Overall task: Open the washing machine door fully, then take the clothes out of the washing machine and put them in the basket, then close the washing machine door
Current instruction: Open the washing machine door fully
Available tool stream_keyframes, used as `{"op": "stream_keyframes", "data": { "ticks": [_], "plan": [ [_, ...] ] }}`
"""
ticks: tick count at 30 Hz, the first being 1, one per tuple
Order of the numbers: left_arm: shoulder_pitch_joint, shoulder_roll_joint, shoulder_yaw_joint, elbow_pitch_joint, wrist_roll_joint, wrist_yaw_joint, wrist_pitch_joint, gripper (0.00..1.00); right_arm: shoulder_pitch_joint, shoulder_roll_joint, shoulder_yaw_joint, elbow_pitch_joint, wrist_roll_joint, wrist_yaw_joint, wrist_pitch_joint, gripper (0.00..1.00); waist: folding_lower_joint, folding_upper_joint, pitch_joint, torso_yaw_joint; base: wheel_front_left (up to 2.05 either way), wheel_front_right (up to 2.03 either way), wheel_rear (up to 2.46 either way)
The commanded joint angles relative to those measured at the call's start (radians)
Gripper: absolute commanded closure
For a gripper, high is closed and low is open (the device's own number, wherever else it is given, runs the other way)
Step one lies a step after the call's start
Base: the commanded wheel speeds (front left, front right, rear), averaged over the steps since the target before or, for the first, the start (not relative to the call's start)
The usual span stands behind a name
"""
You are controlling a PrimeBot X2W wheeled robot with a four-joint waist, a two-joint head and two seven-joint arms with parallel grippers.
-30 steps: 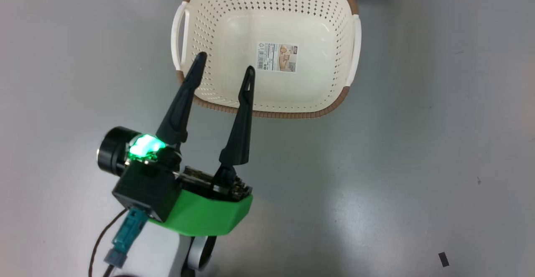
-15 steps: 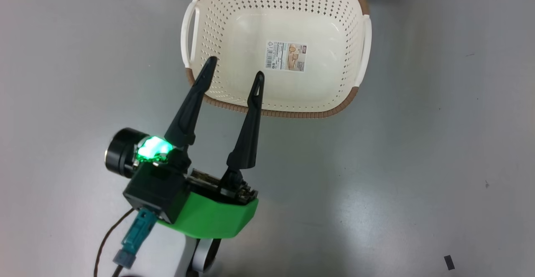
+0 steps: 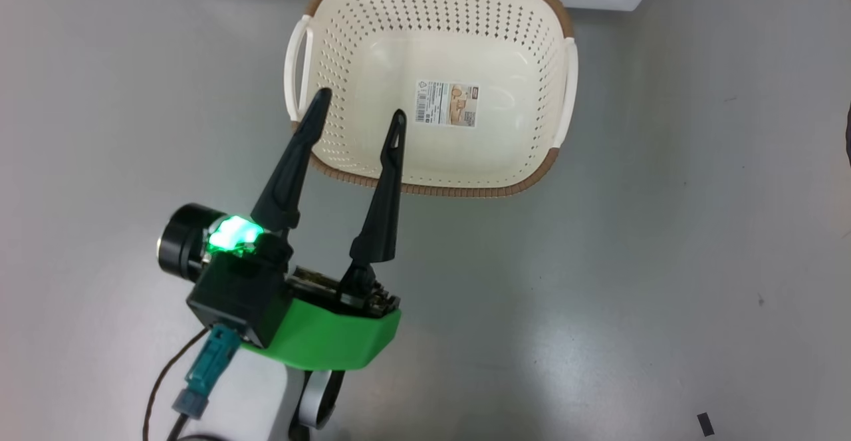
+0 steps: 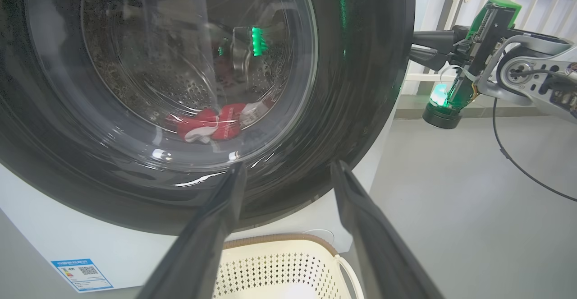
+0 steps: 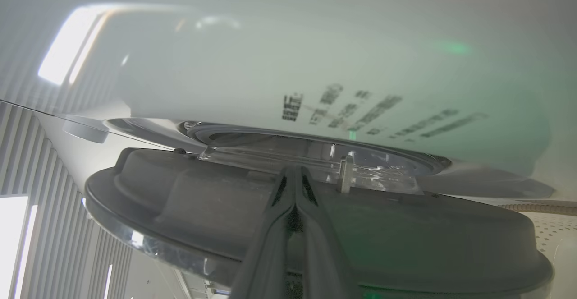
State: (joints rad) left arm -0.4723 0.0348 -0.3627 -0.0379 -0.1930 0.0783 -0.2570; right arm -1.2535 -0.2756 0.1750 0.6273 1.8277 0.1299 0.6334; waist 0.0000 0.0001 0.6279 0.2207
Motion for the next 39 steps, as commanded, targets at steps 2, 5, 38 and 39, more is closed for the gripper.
{"op": "stream_keyframes", "data": {
  "ticks": [2,5,38,39],
  "plan": [
    [0.003,0.015,0.035,-0.018,0.005,-0.006,-0.005,0.0,0.023,0.031,0.013,-0.02,-0.003,0.001,0.018,1.0,0.0,-0.0001,-0.011,-0.006,0.0,0.0,0.0],
    [0.004,0.015,0.04,-0.014,0.005,-0.008,-0.005,0.0,0.03,0.036,0.017,-0.009,-0.005,0.001,0.027,1.0,0.0,-0.0001,-0.021,-0.009,0.0,0.0,0.0],
    [0.085,0.015,0.095,0.031,0.0,-0.021,-0.005,0.0,0.231,0.132,0.026,0.002,-0.054,0.001,0.113,1.0,0.0,-0.0001,-0.193,-0.051,0.0,0.0,0.0],
    [0.088,0.015,0.096,0.03,0.001,-0.021,-0.005,0.0,0.238,0.135,0.027,-0.001,-0.059,0.001,0.115,1.0,0.0,-0.0001,-0.196,-0.052,0.0,0.0,0.0]
  ]
}}
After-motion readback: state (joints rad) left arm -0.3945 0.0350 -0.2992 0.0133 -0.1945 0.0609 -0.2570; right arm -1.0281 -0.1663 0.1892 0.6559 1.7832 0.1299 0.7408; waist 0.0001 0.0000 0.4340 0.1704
